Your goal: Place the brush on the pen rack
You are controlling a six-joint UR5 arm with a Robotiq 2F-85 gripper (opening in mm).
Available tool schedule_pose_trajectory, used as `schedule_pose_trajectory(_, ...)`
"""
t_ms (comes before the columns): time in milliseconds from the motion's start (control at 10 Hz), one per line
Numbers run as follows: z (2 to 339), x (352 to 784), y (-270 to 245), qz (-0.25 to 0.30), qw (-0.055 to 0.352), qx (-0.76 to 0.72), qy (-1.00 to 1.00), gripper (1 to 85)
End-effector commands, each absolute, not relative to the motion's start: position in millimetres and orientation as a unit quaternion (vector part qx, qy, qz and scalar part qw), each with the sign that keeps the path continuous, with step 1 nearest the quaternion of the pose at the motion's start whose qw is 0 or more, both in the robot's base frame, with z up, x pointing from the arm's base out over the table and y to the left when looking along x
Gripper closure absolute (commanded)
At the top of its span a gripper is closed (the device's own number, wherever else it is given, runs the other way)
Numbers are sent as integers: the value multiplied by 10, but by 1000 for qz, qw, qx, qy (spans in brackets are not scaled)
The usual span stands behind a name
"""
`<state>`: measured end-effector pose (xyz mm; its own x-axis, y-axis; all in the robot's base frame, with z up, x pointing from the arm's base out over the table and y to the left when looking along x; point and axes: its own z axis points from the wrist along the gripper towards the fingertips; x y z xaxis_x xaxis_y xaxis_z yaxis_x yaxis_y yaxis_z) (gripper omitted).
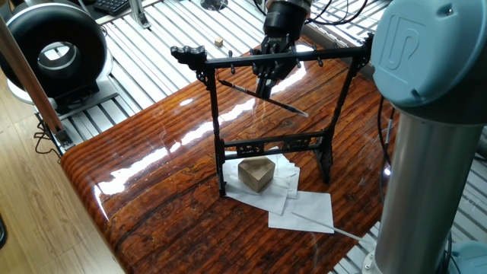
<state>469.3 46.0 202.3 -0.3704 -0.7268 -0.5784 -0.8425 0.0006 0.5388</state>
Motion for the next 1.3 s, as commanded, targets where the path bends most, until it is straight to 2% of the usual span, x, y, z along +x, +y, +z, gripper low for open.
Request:
schedule_pose_trajectory(0, 2057, 4710, 480, 438, 72, -556, 703, 847)
schedule_pose_trajectory(1200, 2037, 4698, 461, 435, 71, -557, 704, 847)
